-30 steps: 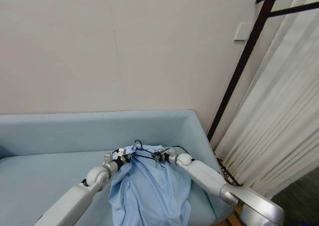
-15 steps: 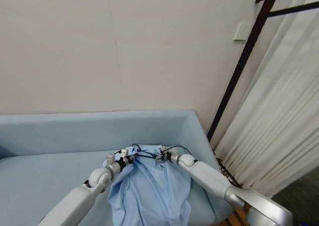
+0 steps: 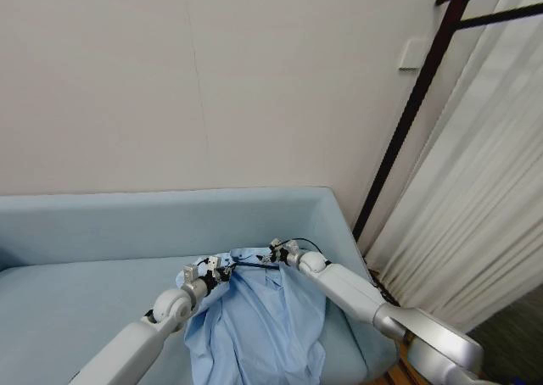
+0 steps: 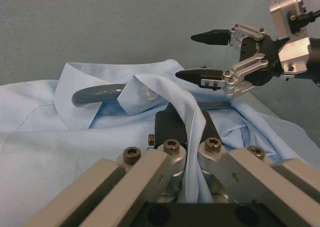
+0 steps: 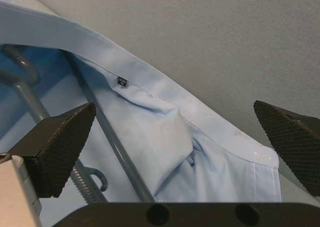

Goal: Pick up the clothes from the sofa and hang them on the clothes hanger.

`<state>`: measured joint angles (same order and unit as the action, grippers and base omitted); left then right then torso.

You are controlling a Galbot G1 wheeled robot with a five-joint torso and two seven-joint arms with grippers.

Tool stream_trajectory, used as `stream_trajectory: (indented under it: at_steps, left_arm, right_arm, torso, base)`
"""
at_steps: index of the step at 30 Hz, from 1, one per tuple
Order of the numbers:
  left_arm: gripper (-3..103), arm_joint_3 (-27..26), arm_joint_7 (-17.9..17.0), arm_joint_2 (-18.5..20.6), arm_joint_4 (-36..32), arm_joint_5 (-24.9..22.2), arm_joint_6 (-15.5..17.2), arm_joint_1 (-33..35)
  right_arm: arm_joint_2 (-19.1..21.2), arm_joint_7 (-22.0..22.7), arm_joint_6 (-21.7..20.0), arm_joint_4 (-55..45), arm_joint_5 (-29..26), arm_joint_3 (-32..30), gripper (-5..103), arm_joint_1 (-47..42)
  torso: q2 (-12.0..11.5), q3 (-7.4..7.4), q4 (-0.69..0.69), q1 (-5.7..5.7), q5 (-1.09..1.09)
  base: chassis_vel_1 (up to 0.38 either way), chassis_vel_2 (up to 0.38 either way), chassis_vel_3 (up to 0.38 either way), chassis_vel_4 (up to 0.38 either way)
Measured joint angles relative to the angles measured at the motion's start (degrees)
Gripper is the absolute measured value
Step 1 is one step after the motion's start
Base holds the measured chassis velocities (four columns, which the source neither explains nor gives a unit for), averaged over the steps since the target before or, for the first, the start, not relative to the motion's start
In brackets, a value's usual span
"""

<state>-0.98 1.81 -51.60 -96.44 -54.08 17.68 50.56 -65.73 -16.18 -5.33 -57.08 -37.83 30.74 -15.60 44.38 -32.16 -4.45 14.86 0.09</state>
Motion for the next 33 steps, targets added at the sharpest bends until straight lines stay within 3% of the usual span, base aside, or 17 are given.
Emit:
stream_trajectory:
  at_steps: [3, 7, 11, 15, 19, 25, 33]
  left_arm:
    - [0, -0.1, 0.0, 0.0, 0.2, 0.0, 0.0, 0.0]
    - [0, -0.1, 0.2, -0.4, 0.8, 0.0, 0.0, -0.2]
    - [0, 0.1, 0.3, -0.6, 1.1, 0.0, 0.0, -0.5]
    - [0, 0.2, 0.3, -0.5, 0.9, -0.1, 0.0, -0.7]
    - [0, 0.2, 0.2, 0.6, 0.1, -0.4, 0.0, -0.8]
    - [0, 0.2, 0.0, 1.9, -0.9, -1.3, 0.0, -0.6]
    - [0, 0.9, -0.1, 1.3, -1.2, -1.4, 0.0, -0.4]
  right_arm:
    - [1.2, -1.6, -0.4, -1.7, -0.1, 0.0, 100, -0.3]
    - [5.4, -7.1, -4.1, -7.8, 0.9, -0.1, 100, -1.3]
    - [6.5, -7.7, -5.5, -9.9, 1.9, 0.0, 100, -2.4]
    - [5.3, -7.3, -3.9, -7.8, 5.5, 0.3, 100, -3.5]
    - [1.4, -5.0, 1.2, -0.9, 10.3, -0.4, 100, -3.7]
    - [-1.8, -1.7, 2.7, 3.0, 10.3, -1.1, 100, -2.0]
    - [-3.7, -1.6, 1.1, 5.9, 7.2, -1.1, 100, 0.8]
  torso:
    - [0.0, 0.00, 0.00, 0.00, 0.00]
    - [0.0, 0.00, -0.04, 0.00, -0.01]
    - [0.0, 0.00, -0.03, 0.00, -0.01]
    - [0.0, 0.00, -0.01, 0.00, -0.01]
    - [0.0, 0.00, -0.01, 0.00, -0.01]
    - [0.0, 0.00, 0.00, 0.00, -0.01]
    - [0.0, 0.00, -0.02, 0.00, -0.02]
  base:
    - [0.000, 0.000, 0.000, 0.000]
    - [0.000, 0.000, 0.000, 0.000]
    - [0.000, 0.000, 0.000, 0.000]
    - [0.000, 0.000, 0.000, 0.000]
    - [0.000, 0.000, 0.000, 0.000]
    - [0.000, 0.000, 0.000, 0.000]
    - [0.000, 0.000, 0.000, 0.000]
